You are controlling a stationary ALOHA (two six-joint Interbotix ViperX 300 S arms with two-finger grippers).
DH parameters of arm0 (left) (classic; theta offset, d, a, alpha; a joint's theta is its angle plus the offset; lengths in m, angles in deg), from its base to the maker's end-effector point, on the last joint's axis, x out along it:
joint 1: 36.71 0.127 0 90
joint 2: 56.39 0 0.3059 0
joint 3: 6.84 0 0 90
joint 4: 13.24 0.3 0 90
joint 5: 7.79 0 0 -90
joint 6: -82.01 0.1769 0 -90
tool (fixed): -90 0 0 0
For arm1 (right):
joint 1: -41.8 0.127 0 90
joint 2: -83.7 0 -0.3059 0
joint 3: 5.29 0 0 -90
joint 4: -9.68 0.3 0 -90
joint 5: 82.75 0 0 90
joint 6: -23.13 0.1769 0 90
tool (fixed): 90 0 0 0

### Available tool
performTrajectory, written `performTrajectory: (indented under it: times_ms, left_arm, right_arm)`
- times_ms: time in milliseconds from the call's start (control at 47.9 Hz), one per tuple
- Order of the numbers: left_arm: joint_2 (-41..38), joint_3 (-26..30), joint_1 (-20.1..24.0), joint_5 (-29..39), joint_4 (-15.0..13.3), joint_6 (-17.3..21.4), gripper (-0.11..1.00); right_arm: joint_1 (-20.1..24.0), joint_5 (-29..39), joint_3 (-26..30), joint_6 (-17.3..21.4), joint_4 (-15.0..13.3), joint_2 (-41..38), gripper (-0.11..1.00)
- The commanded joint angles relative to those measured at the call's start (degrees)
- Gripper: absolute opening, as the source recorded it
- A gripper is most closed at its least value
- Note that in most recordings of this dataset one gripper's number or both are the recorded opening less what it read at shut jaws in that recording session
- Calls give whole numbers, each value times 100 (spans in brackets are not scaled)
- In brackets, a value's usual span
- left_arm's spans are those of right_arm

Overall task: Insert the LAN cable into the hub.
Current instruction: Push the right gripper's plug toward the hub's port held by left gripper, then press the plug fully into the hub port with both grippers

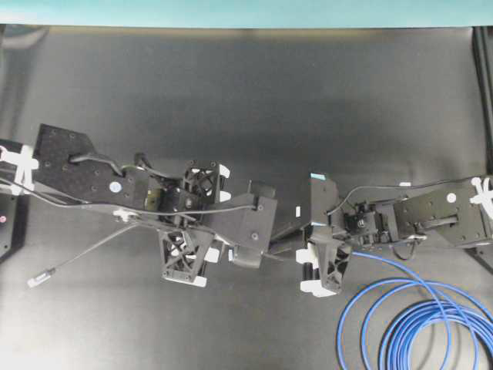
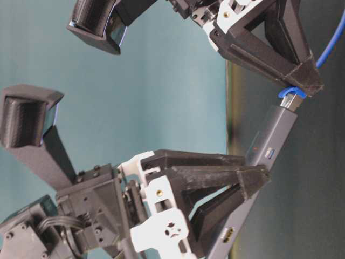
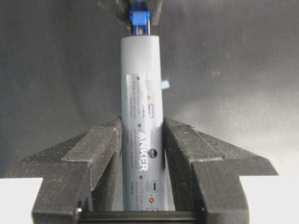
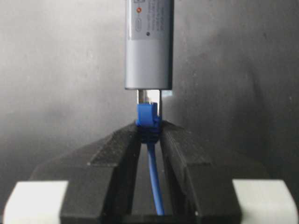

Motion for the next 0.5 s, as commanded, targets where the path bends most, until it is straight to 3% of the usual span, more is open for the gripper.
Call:
performTrajectory:
  times_ms: [0,272,480]
  left_arm:
    - [0,211,-70,-97,26,18,28]
    - [-79,272,-79,-255,26,18,28]
    - [-26,-18,-105,-264,26,-70,28]
  right_arm:
    - [-62,-229,229,-35,-9,35,13]
    - [-123,-448,308,-79,-9,9,13]
    - [-44,-378,334,-105,-9,-9,13]
